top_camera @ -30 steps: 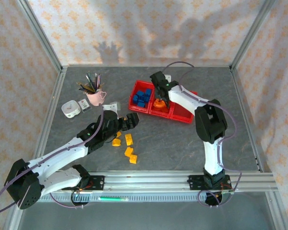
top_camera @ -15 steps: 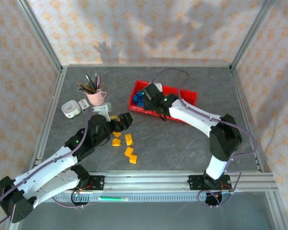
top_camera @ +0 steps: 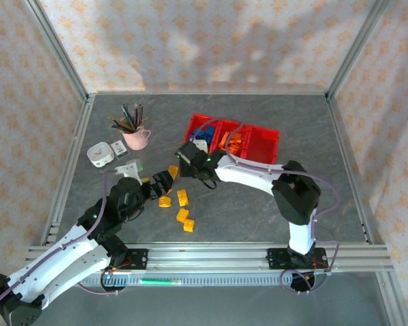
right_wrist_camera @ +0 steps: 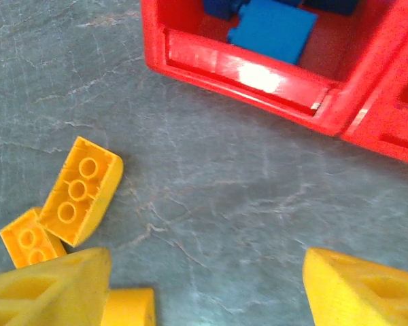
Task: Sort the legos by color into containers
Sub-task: Pick up the lego from the center of the table.
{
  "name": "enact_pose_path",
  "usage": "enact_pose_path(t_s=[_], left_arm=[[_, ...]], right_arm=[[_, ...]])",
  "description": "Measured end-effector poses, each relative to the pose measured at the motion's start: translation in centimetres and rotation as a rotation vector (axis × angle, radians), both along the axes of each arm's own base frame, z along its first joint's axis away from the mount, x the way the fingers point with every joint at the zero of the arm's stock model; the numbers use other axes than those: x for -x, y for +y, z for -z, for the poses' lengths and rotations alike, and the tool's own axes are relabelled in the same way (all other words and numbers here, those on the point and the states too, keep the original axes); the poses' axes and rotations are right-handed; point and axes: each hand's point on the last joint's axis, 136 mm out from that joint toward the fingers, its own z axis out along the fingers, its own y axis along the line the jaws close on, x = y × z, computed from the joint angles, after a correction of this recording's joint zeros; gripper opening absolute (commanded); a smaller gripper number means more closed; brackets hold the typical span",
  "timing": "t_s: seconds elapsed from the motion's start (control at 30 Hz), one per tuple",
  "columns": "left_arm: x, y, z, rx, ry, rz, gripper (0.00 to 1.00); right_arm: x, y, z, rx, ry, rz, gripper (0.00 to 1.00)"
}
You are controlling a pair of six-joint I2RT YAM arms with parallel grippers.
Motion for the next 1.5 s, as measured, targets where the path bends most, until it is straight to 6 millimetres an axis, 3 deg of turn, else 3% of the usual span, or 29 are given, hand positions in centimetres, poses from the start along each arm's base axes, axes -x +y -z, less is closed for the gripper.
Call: enact_pose_path(t_s=[0.3, 0.53, 0.73, 1.27, 1.5], left_arm=[[1.0, 2.1, -0.2, 0.000, -0.003, -0.073, 0.99], [1.3, 3.0, 0.5, -0.026, 0.018, -0.102, 0.99], [1.5, 3.2, 0.5, -0.032, 0.019, -0.109, 0.99], [1.5, 3.2, 0.6, -0.033, 0.020, -0.108, 0.99], [1.5, 3.0, 0.7, -0.033, 0.028, -0.099, 0.99]], right_arm=[[-1.4, 6.3, 2.1, -0.056, 0.027, -0.012, 0.78], [-2.4, 8.1, 4.7, -0.035, 0.048, -0.005, 0.73], [-2.7, 8.4, 6.4, 0.007, 0.065, -0.004, 0.66], [-2.7, 7.5, 6.6, 0.064, 0.038, 0.000, 0.34], [-2.1, 6.6, 6.1, 0.077, 0.037, -0.006, 0.27]])
